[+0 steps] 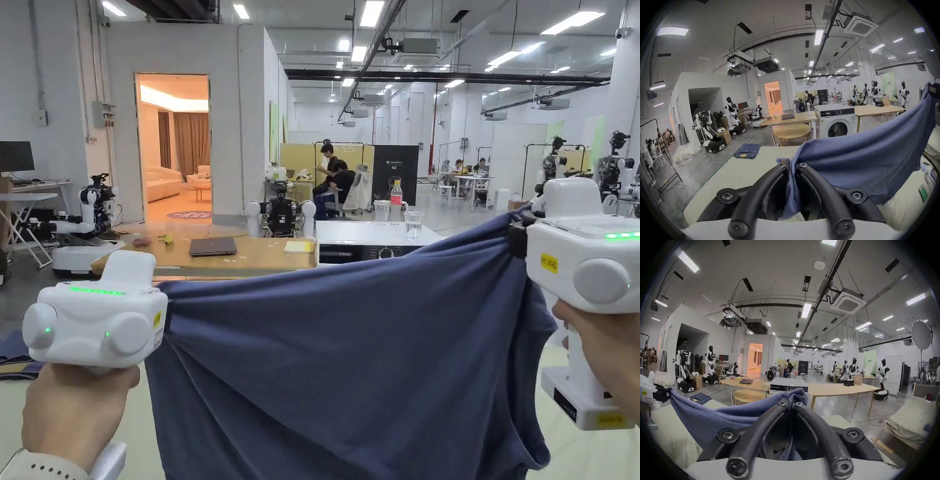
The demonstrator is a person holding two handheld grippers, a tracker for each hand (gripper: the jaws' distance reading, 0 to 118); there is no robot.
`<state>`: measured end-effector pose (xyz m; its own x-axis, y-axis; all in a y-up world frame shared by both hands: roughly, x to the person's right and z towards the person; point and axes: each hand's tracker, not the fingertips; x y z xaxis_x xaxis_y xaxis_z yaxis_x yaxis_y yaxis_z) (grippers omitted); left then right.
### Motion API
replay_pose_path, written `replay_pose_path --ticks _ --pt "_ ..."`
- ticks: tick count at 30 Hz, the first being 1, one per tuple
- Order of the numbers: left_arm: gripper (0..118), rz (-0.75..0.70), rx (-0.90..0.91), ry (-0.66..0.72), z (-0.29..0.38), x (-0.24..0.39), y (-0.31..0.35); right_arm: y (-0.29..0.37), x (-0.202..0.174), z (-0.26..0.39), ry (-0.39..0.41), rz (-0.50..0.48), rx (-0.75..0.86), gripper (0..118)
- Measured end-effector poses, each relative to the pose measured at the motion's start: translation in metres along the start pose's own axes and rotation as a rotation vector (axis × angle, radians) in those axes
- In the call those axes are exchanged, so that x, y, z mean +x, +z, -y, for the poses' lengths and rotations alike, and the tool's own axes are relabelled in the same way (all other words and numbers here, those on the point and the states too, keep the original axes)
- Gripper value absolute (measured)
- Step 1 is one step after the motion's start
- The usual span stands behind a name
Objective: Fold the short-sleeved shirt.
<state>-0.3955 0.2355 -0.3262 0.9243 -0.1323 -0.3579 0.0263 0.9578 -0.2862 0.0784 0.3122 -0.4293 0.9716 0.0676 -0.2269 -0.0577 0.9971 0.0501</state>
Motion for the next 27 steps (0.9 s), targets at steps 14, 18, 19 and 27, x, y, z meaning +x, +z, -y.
replay_pose_path --ticks 14,18,19,27 --pt "1 0.077 -0.019 -0.053 0.129 0.001 0.136 0.168 0.018 0.122 -0.003 -0.032 -0.103 0" --pt "1 0.088 -0.144 -0.030 0.219 0.006 0.178 0.223 0.009 0.209 0.064 -0.040 -0.269 0" --pt "1 0.096 -0.190 -0.026 0.240 0.007 0.185 0.234 0.007 0.232 0.050 -0.048 -0.328 0" --pt "4 0.085 -0.469 0.049 0.367 0.008 0.211 0.279 -0.001 0.376 -0.039 -0.078 -0.775 1"
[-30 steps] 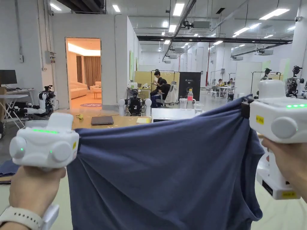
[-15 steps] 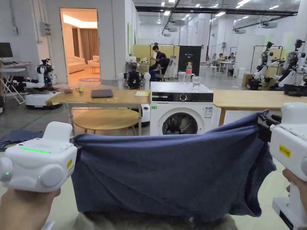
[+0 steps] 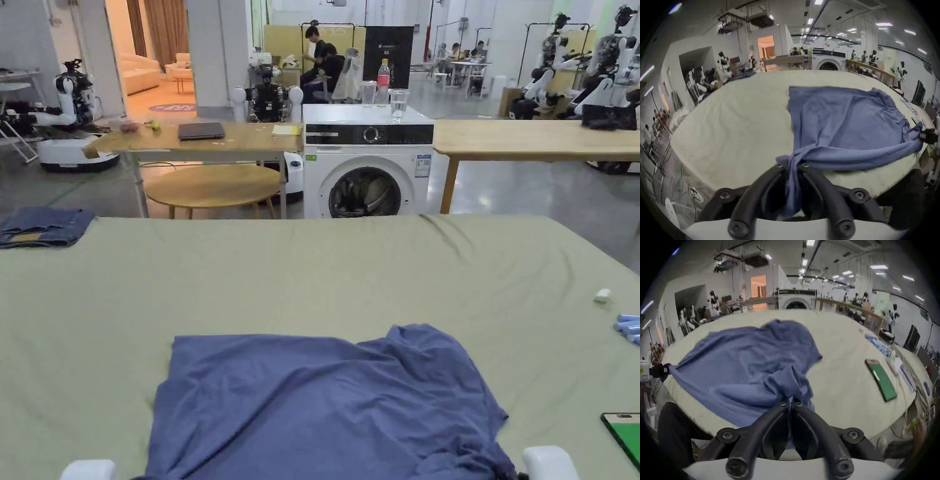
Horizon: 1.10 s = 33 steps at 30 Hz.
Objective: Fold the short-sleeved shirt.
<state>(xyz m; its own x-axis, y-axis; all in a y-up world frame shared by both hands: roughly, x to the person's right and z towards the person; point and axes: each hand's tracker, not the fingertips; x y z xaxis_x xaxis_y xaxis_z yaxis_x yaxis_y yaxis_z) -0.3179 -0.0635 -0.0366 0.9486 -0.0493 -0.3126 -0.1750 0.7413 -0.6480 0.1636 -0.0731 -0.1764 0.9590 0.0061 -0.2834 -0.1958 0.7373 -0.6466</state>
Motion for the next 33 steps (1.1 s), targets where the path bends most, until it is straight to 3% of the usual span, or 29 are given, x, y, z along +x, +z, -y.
replay_pose_path --ticks 1,2,3,4,5,6,8,11,12,13,14,15,16,19,22,26,29,30,31,32,33 --pt "17 0.009 -0.017 0.014 0.002 0.001 0.001 0.000 -0.001 0.001 -0.008 0.000 0.002 2" --pt "36 0.010 -0.017 0.020 0.000 0.002 0.004 0.006 -0.002 -0.002 -0.020 -0.007 0.006 9" --pt "71 0.014 -0.008 0.029 -0.005 0.005 0.012 0.013 -0.004 -0.009 -0.033 -0.022 0.019 38" --pt "94 0.035 0.030 0.040 -0.010 0.009 0.021 0.020 -0.009 -0.016 -0.038 -0.036 0.042 74" --pt "106 0.046 0.075 0.037 -0.016 0.015 0.029 0.026 -0.016 -0.026 -0.039 -0.055 0.062 104" --pt "109 0.048 0.133 0.025 -0.023 0.025 0.039 0.036 -0.026 -0.034 -0.031 -0.083 0.100 115" --pt "109 0.059 0.207 -0.009 -0.037 0.037 0.053 0.052 -0.043 -0.049 -0.038 -0.135 0.170 114" --pt "109 0.098 0.217 -0.047 -0.051 0.057 0.057 0.065 -0.071 -0.058 -0.013 -0.118 0.238 111" --pt "103 0.099 0.219 -0.054 -0.053 0.064 0.057 0.067 -0.079 -0.059 0.004 -0.116 0.245 88" --pt "84 0.099 0.212 -0.070 -0.053 0.070 0.057 0.069 -0.087 -0.059 0.022 -0.099 0.259 53" --pt "45 0.086 0.199 -0.085 -0.053 0.074 0.055 0.069 -0.092 -0.057 0.036 -0.059 0.278 6" --pt "0 0.047 0.188 -0.098 -0.052 0.076 0.053 0.066 -0.099 -0.057 0.059 -0.008 0.258 0" --pt "0 0.041 0.175 -0.101 -0.051 0.077 0.050 0.065 -0.104 -0.056 0.058 0.009 0.248 0" --pt "0 0.098 0.145 -0.027 -0.045 0.061 0.045 0.064 -0.106 -0.054 0.030 -0.092 0.209 0" --pt "0 0.024 0.151 0.010 -0.036 0.031 0.047 0.065 -0.107 -0.047 0.072 -0.056 0.215 0" --pt "0 0.001 0.071 0.066 -0.010 -0.028 0.050 0.064 -0.093 -0.037 0.044 -0.062 0.183 0" --pt "0 0.103 -0.014 0.058 0.005 -0.049 0.048 0.059 -0.084 -0.031 0.033 -0.047 0.151 0" --pt "15 0.103 -0.016 0.038 0.009 -0.050 0.048 0.051 -0.080 -0.028 0.021 -0.051 0.133 0" --pt "47 0.108 -0.013 0.031 0.011 -0.049 0.048 0.048 -0.079 -0.027 0.017 -0.050 0.125 0" --pt "90 0.122 -0.026 0.026 0.013 -0.047 0.044 0.046 -0.077 -0.026 0.016 -0.044 0.121 0" --pt "118 0.130 -0.049 0.021 0.015 -0.043 0.036 0.044 -0.075 -0.025 0.018 -0.040 0.115 0"
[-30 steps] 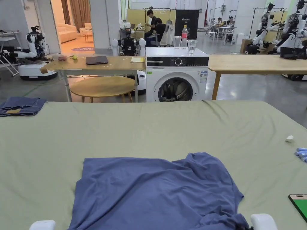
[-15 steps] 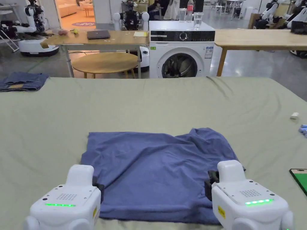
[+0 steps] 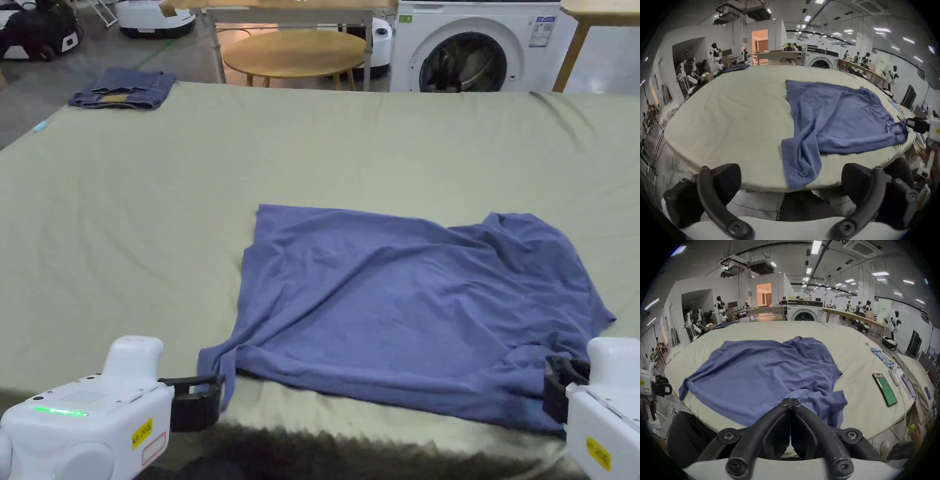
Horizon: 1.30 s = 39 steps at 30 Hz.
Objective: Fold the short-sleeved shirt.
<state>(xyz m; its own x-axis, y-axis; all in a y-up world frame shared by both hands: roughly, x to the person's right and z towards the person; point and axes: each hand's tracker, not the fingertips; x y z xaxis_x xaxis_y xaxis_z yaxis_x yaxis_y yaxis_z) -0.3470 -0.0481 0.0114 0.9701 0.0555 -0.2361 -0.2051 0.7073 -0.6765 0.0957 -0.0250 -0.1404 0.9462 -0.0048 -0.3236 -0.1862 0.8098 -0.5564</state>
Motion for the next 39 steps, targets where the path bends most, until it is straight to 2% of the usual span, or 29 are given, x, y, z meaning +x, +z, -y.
replay_pose_path --ticks 5,6,7,8,9,10,11,14,15,16,17,18,19,23,25,26,29,30,32,36,39 --pt "117 0.031 -0.038 -0.037 -0.012 0.021 -0.025 -0.008 0.014 0.005 -0.010 0.032 -0.020 0" --pt "112 0.024 -0.053 -0.050 -0.009 0.026 -0.034 -0.007 0.018 0.005 -0.010 0.046 -0.021 0" --pt "102 0.017 -0.072 -0.061 -0.010 0.029 -0.040 -0.007 0.021 0.006 -0.009 0.054 -0.023 0" --pt "83 -0.002 -0.085 -0.070 -0.013 0.030 -0.047 -0.005 0.027 0.006 -0.010 0.062 -0.025 0" --pt "44 -0.022 -0.103 -0.073 -0.015 0.030 -0.054 -0.004 0.033 0.009 -0.013 0.081 -0.026 0" --pt "12 -0.048 -0.098 -0.071 -0.014 0.030 -0.057 -0.003 0.038 0.009 -0.017 0.092 -0.027 0" --pt "1 -0.059 -0.094 -0.056 -0.016 0.028 -0.058 0.000 0.046 0.011 -0.025 0.106 -0.025 0" --pt "1 0.004 -0.095 0.002 -0.020 0.021 -0.050 0.013 0.064 0.015 -0.036 0.164 -0.004 0" --pt "1 -0.012 -0.095 -0.014 -0.021 0.023 -0.047 0.015 0.072 0.017 -0.037 0.162 -0.008 14" --pt "1 -0.022 -0.087 -0.028 -0.021 0.025 -0.045 0.015 0.077 0.019 -0.038 0.157 -0.010 44" --pt "1 -0.023 -0.081 -0.037 -0.023 0.026 -0.042 0.015 0.081 0.022 -0.041 0.130 -0.020 79" --pt "1 -0.015 -0.081 -0.035 -0.023 0.026 -0.040 0.012 0.084 0.024 -0.030 0.119 -0.061 107" --pt "1 -0.010 -0.077 -0.029 -0.023 0.027 -0.038 0.008 0.085 0.026 -0.022 0.123 -0.080 110" --pt "1 -0.012 -0.068 -0.023 -0.026 0.032 -0.034 -0.013 0.079 0.035 0.023 0.095 -0.095 109" --pt "1 -0.015 -0.072 -0.025 -0.027 0.034 -0.034 -0.026 0.078 0.038 0.009 0.045 -0.119 106" --pt "1 -0.018 -0.071 -0.026 -0.027 0.034 -0.034 -0.032 0.080 0.040 -0.028 0.006 -0.112 96" --pt "1 -0.021 -0.073 -0.028 -0.028 0.036 -0.031 -0.047 0.087 0.041 -0.099 0.012 -0.128 21" --pt "1 -0.023 -0.073 -0.030 -0.028 0.034 -0.031 -0.050 0.089 0.040 -0.120 0.000 -0.152 13" --pt "1 -0.042 -0.072 -0.040 -0.031 0.035 -0.026 -0.041 0.089 0.038 -0.143 -0.007 -0.121 5" --pt "1 -0.041 -0.038 -0.064 -0.049 0.039 -0.008 -0.005 0.085 0.015 -0.165 -0.024 0.006 5" --pt "1 -0.078 -0.005 -0.149 -0.079 0.052 -0.003 0.006 0.083 -0.015 -0.138 0.011 0.086 5"
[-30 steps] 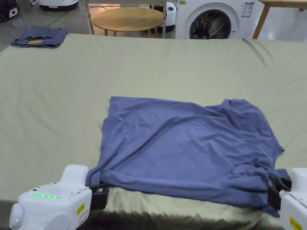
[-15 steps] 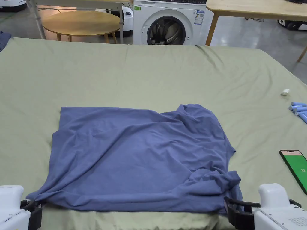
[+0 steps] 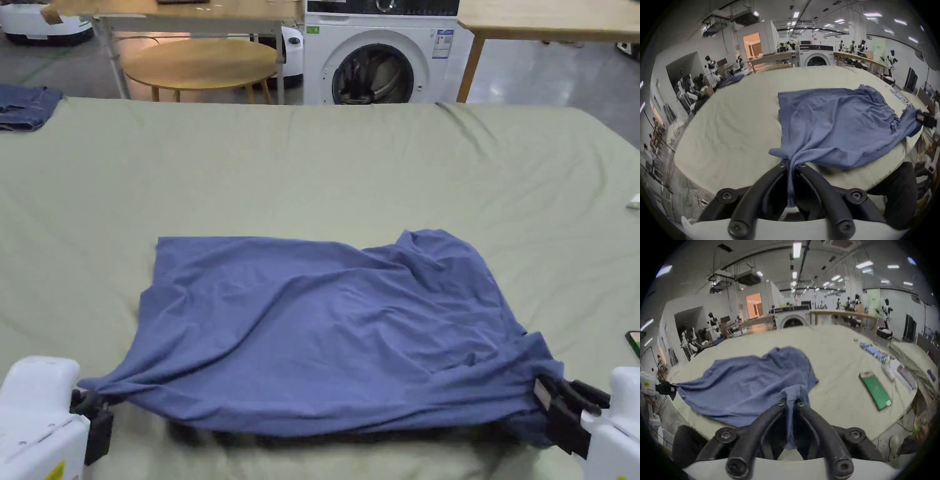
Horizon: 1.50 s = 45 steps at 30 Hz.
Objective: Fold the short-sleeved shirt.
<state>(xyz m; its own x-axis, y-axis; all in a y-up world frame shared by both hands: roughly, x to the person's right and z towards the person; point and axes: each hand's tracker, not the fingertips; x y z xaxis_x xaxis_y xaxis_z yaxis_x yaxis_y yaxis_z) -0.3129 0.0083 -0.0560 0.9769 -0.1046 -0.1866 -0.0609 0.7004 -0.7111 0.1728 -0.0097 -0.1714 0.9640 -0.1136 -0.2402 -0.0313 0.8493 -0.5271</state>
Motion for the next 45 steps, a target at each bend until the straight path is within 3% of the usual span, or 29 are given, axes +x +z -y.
replay_pose_path --ticks 3,6,8,13,17,18,19,20,21,22,23,26,29,30,31,32,33,35,36,39,45 --pt "1 -0.013 0.007 -0.020 -0.033 0.003 -0.015 -0.014 -0.004 -0.029 0.000 0.007 0.025 5" --pt "1 0.001 -0.039 -0.011 -0.066 -0.003 -0.052 -0.050 -0.010 -0.049 0.062 0.050 0.035 5" --pt "1 0.016 -0.103 0.039 -0.084 -0.009 -0.085 -0.083 -0.011 -0.055 0.099 0.098 -0.004 5" --pt "1 0.060 -0.214 0.211 -0.096 -0.028 -0.147 -0.142 -0.003 -0.051 0.105 0.139 -0.080 5" --pt "1 0.068 -0.214 0.231 -0.092 -0.025 -0.155 -0.151 -0.004 -0.046 0.103 0.138 -0.115 5" --pt "11 0.071 -0.209 0.240 -0.091 -0.024 -0.153 -0.150 -0.005 -0.047 0.100 0.130 -0.118 7" --pt "32 0.070 -0.199 0.253 -0.091 -0.023 -0.149 -0.149 -0.003 -0.047 0.090 0.105 -0.127 11" --pt "61 0.066 -0.183 0.258 -0.090 -0.021 -0.141 -0.144 -0.003 -0.049 0.086 0.091 -0.136 29" --pt "93 0.071 -0.161 0.253 -0.089 -0.019 -0.133 -0.138 -0.005 -0.050 0.091 0.090 -0.136 66" --pt "102 0.069 -0.076 0.228 -0.088 -0.014 -0.117 -0.129 -0.012 -0.052 0.105 0.084 -0.124 91" --pt "103 0.048 -0.013 0.213 -0.088 -0.011 -0.101 -0.117 -0.019 -0.053 0.131 0.078 -0.090 100" --pt "103 0.054 0.141 0.188 -0.072 0.009 -0.056 -0.075 -0.045 -0.052 0.120 0.022 -0.002 100" --pt "103 0.073 0.264 0.168 -0.045 0.025 -0.037 -0.050 -0.072 -0.039 0.106 -0.004 0.004 98" --pt "93 0.043 0.260 0.166 -0.036 0.030 -0.033 -0.044 -0.079 -0.033 0.101 -0.009 0.004 80" --pt "70 0.013 0.263 0.156 -0.024 0.036 -0.031 -0.036 -0.085 -0.026 0.083 -0.043 0.029 51" --pt "27 -0.003 0.257 0.148 -0.015 0.039 -0.029 -0.031 -0.091 -0.020 0.078 -0.045 0.046 12" --pt "0 -0.022 0.246 0.132 -0.007 0.041 -0.029 -0.027 -0.096 -0.016 0.087 -0.012 0.065 0" --pt "0 -0.030 0.238 0.129 0.005 0.038 -0.029 -0.020 -0.100 -0.007 0.107 -0.012 0.071 0" --pt "0 0.035 0.207 0.153 0.009 0.034 -0.030 -0.018 -0.100 -0.007 0.102 -0.040 0.061 0" --pt "0 -0.048 0.168 0.168 0.016 0.025 -0.034 -0.016 -0.099 -0.004 0.104 -0.037 0.055 0" --pt "0 -0.026 0.109 0.235 0.012 0.005 -0.055 -0.016 -0.083 -0.004 0.076 -0.017 0.049 0"
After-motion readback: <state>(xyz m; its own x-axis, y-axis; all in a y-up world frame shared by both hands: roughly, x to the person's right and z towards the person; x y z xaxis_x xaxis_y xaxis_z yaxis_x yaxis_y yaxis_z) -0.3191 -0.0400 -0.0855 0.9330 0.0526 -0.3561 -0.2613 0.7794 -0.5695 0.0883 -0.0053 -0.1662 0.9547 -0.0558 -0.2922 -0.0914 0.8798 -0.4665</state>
